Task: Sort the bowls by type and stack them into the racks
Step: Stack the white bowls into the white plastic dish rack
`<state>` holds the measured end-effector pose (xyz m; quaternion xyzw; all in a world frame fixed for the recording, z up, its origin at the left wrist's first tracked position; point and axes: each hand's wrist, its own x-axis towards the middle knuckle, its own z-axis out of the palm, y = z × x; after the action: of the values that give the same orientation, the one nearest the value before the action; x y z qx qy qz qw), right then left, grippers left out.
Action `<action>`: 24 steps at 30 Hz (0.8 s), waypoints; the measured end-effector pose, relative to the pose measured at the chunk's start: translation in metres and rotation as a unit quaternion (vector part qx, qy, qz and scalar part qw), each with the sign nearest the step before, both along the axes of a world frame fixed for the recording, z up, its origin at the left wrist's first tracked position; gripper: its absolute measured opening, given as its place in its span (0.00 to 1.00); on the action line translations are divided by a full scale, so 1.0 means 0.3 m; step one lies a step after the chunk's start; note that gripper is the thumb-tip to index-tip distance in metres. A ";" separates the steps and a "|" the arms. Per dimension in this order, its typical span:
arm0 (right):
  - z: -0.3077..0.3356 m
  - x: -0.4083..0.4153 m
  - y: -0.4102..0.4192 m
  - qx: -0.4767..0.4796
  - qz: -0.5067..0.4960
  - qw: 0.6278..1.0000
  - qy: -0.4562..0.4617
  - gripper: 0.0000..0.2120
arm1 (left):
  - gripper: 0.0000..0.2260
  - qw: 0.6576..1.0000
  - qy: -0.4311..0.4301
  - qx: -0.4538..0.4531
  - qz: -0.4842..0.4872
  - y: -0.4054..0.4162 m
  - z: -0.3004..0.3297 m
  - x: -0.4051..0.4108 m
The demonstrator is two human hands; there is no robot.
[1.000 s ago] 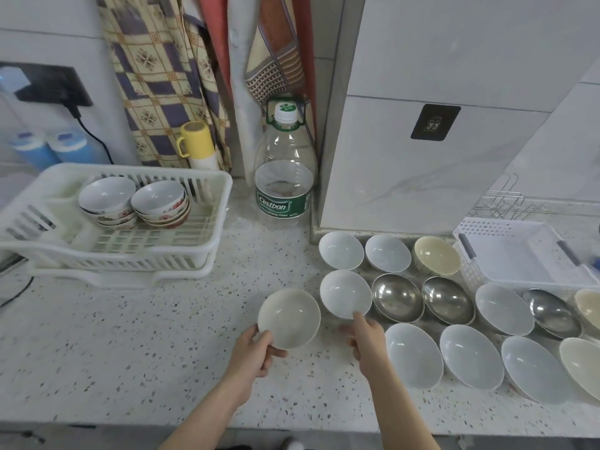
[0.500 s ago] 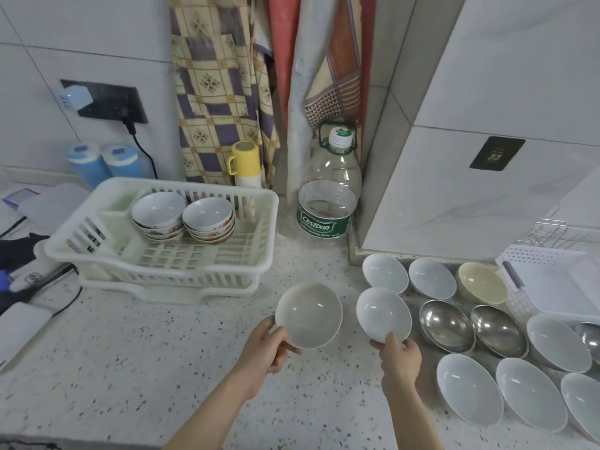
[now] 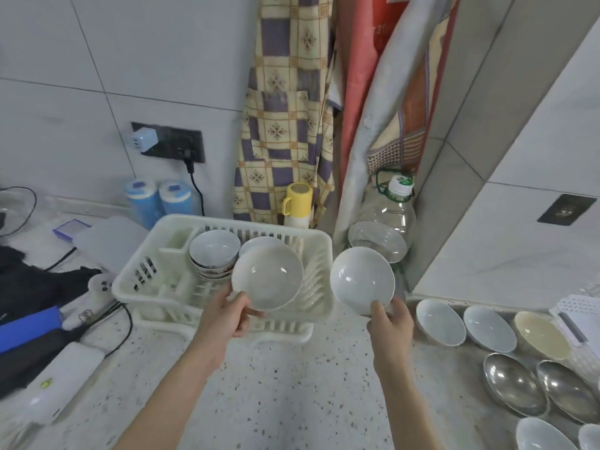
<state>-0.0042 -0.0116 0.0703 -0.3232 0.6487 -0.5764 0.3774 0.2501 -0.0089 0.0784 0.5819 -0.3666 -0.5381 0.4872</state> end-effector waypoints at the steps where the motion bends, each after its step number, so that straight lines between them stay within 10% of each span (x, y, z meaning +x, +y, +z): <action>1: 0.011 0.038 -0.013 -0.003 0.024 1.000 0.014 0.13 | 0.13 1.000 -0.007 -0.011 0.020 -0.012 0.008 0.036; 24: -0.055 0.589 -0.239 0.048 0.175 0.949 0.257 0.04 | 0.16 0.971 -0.150 -0.113 0.147 -0.223 -0.111 0.451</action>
<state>0.1725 -0.0833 0.0537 -0.5500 0.6840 -0.3669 0.3084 0.3854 -0.0758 0.0450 0.6450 -0.4045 -0.3223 0.5626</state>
